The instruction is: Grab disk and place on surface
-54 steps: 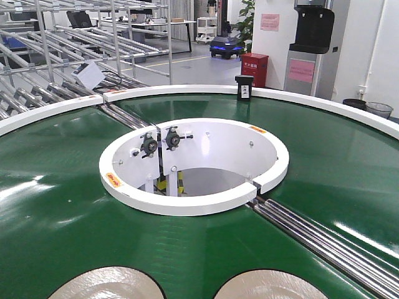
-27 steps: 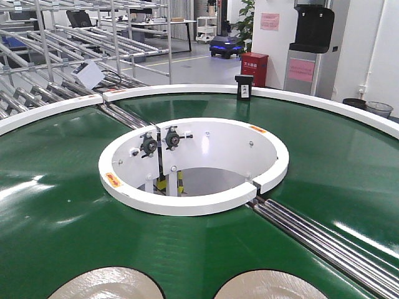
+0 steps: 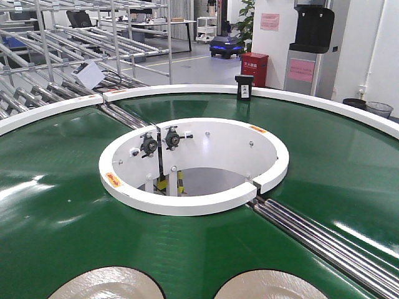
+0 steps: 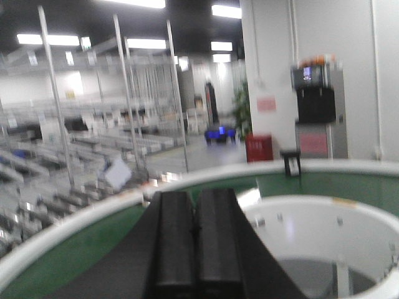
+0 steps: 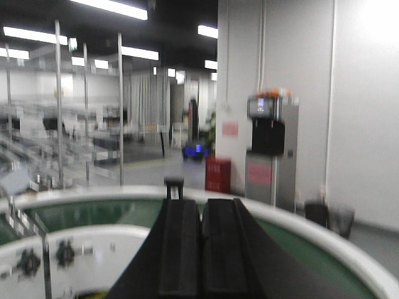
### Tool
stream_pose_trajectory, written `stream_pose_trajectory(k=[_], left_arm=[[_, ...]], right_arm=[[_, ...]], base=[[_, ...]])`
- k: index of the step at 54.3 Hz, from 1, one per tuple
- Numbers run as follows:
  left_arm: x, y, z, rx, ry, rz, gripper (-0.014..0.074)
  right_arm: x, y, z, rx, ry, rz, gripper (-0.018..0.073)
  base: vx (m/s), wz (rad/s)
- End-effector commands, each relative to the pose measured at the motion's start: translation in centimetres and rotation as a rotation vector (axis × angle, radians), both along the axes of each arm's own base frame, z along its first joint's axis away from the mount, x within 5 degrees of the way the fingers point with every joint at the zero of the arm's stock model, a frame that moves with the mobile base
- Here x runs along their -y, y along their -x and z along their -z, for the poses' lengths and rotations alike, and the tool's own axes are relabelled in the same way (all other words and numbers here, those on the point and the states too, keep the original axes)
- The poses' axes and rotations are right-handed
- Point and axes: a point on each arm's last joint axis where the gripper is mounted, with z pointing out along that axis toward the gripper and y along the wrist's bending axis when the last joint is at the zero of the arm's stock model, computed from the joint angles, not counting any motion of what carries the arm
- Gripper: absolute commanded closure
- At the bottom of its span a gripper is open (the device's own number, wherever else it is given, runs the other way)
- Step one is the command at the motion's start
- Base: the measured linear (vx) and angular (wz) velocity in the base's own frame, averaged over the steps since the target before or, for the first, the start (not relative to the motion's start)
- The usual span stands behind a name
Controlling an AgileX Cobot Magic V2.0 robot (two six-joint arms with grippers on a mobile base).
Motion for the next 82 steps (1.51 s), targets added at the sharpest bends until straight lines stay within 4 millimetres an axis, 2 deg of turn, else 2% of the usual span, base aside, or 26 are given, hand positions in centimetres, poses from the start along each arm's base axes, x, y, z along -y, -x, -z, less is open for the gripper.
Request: stream_pose_trajectory(k=[1, 7, 15, 24, 34, 41, 45, 51, 59, 64, 68, 69, 76, 82], left_arm=[[0.2, -1.7, -0.7, 0.035, 0.032, 0.014, 0.0594], [0.3, -3.1, 0.1, -0.01, 0.035, 0.014, 0.0583], [0.3, -3.3, 0.2, -0.017, 0.035, 0.014, 0.051], [0.3, -3.3, 0.2, -0.018, 0.035, 0.014, 0.0319], [0.3, -3.3, 0.2, -0.017, 0.031, 0.014, 0.0073], [0.3, -3.3, 0.2, -0.017, 0.031, 0.014, 0.0006], [0.3, -3.3, 0.2, -0.019, 0.046, 0.016, 0.0006], [0.2, -3.4, 0.9, -0.093, 0.121, 0.018, 0.001], [1.1, -3.7, 2.3, -0.248, 0.148, 0.054, 0.004], [2.9, -4.7, 3.3, -0.354, 0.172, 0.137, 0.0077], [5.2, -5.6, 4.3, -0.471, 0.193, 0.254, 0.0114], [8.1, -7.0, 6.0, -0.652, 0.176, 0.419, 0.0145], [11.4, -8.7, 8.0, -0.829, 0.232, 0.688, 0.0151], [11.6, -10.5, 9.4, -0.895, 0.352, 0.763, 0.0151]], right_arm=[[0.1, -1.6, -0.7, 0.029, 0.003, 0.002, 0.0571], [0.2, -2.9, 0.0, -0.017, -0.004, 0.001, 0.0566], [0.2, -3.2, 0.4, -0.051, -0.006, 0.001, 0.0508], [0.2, -3.2, 0.4, -0.054, -0.006, 0.001, 0.0316], [0.2, -3.2, 0.4, -0.056, -0.006, 0.001, 0.0001], [0.2, -3.2, 0.4, -0.059, -0.005, 0.001, -0.0118], [0.2, -3.2, 0.4, -0.058, -0.023, -0.003, -0.0131], [0.0, -3.2, 0.7, -0.078, -0.151, -0.035, -0.0118], [-1.9, -4.7, 2.9, -0.31, -0.228, -0.15, -0.006], [-4.5, -7.0, 5.1, -0.527, -0.215, -0.274, -0.0004], [-7.1, -8.6, 6.5, -0.669, -0.211, -0.414, 0.0035], [-10.5, -10.7, 8.7, -0.861, -0.21, -0.643, 0.0063], [-13.2, -12.8, 10.3, -0.989, -0.368, -0.899, 0.0065], [-13.2, -14.2, 11.7, -1.038, -0.441, -0.921, 0.0065]], base=[[0.0, 0.0], [0.0, 0.0], [0.0, 0.0], [0.0, 0.0], [0.0, 0.0], [0.0, 0.0], [0.0, 0.0], [0.0, 0.0], [0.0, 0.0], [0.0, 0.0], [0.0, 0.0], [0.0, 0.0], [0.0, 0.0], [0.0, 0.0]])
